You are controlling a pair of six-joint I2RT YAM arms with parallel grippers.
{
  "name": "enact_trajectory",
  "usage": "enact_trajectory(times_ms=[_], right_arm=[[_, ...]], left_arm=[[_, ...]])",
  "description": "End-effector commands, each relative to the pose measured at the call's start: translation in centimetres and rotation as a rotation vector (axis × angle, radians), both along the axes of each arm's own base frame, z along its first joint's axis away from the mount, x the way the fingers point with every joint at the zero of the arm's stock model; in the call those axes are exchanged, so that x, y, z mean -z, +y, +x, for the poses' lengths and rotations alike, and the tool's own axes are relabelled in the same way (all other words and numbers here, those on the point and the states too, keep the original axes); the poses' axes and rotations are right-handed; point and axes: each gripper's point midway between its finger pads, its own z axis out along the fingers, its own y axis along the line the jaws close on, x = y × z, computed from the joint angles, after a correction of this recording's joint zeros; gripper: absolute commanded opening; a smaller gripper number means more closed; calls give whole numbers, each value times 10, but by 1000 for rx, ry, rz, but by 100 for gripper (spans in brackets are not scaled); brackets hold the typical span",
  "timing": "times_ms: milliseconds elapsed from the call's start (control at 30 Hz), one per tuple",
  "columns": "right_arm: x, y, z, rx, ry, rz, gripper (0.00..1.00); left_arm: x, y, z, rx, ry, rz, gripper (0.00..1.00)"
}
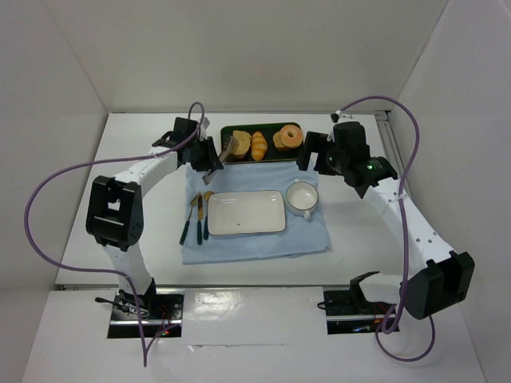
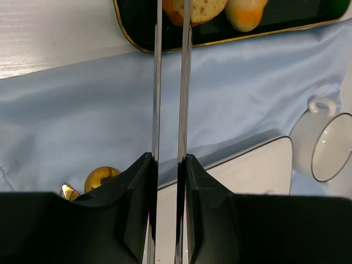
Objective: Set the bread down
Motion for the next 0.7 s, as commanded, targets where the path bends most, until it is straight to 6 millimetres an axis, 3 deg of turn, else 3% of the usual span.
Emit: enact_trajectory(times_ms=[0, 233, 367, 567, 600, 667], right_arm=[[-12, 2, 5, -2, -41, 24, 99], [-13, 2, 8, -2, -41, 24, 99], [-21, 1, 10, 14, -60, 30, 99], [-35, 2, 30, 37, -89, 24, 99], [-42, 2, 35, 48, -106, 23, 99], [-43, -1, 45, 66, -111, 19, 99]], left_arm=[[-77, 3, 12, 15, -198, -35, 12], [-118, 5, 6, 15, -279, -71, 10], [-138, -1, -10, 37, -298, -102, 10], [-143, -11, -61, 76, -278, -86, 10], [-134, -12, -71, 78, -255, -90, 10], [-142, -16, -92, 87, -267, -88, 10]])
